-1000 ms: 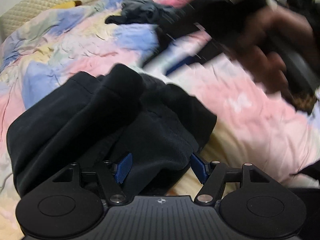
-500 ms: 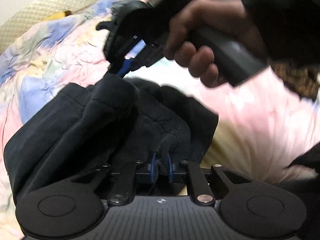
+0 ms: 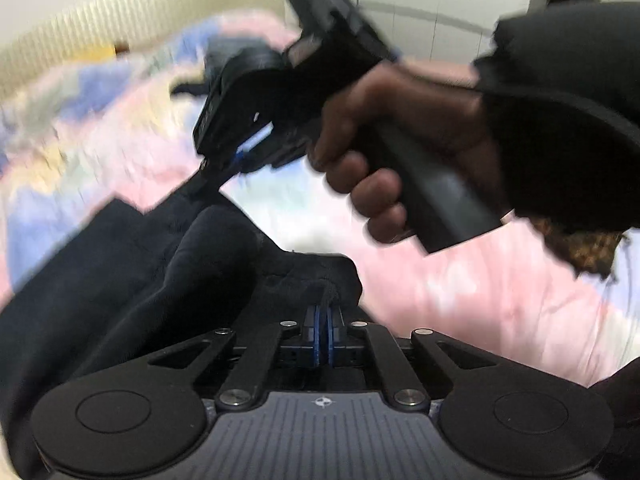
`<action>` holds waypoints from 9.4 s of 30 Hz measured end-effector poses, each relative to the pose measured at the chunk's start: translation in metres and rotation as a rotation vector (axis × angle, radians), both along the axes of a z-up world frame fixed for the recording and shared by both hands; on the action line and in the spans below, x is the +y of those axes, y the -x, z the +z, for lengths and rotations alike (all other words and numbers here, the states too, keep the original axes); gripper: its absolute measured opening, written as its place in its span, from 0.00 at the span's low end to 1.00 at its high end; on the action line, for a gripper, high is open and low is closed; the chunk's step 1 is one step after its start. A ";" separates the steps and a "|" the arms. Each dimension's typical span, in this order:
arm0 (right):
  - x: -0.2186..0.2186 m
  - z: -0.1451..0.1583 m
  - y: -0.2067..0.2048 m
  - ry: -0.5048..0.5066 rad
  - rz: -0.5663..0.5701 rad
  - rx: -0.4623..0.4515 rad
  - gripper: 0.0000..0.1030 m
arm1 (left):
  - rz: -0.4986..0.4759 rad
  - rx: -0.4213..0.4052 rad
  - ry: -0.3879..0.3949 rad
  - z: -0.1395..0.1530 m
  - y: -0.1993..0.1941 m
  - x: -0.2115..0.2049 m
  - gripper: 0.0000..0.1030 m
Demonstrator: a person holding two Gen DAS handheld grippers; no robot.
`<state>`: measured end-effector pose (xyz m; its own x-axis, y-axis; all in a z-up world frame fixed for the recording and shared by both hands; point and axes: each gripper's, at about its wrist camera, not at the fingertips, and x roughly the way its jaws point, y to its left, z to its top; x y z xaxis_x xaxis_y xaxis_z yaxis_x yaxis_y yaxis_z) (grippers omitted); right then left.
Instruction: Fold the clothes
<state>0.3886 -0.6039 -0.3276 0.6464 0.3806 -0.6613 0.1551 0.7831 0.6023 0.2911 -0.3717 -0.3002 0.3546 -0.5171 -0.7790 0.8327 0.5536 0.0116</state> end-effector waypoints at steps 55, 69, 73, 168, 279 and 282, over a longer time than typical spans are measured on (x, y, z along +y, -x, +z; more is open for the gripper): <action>0.079 0.001 -0.096 -0.163 0.379 0.043 0.08 | 0.210 -0.100 -0.040 0.011 -0.031 0.030 0.01; 0.054 0.097 -0.029 -0.035 0.268 -0.124 0.03 | 0.085 -0.121 0.101 0.070 0.028 0.057 0.00; 0.042 0.078 -0.021 -0.007 0.237 -0.069 0.03 | 0.070 -0.075 0.080 0.049 0.015 0.047 0.00; 0.069 -0.016 0.015 0.109 0.112 0.224 0.34 | 0.909 0.293 0.045 -0.016 -0.112 0.192 0.34; -0.350 0.117 0.550 0.181 -0.762 0.051 0.96 | 0.122 0.334 0.107 0.124 0.187 -0.366 0.93; -0.325 0.140 0.556 0.220 -0.764 0.029 0.98 | 0.105 0.262 0.133 0.150 0.204 -0.353 0.94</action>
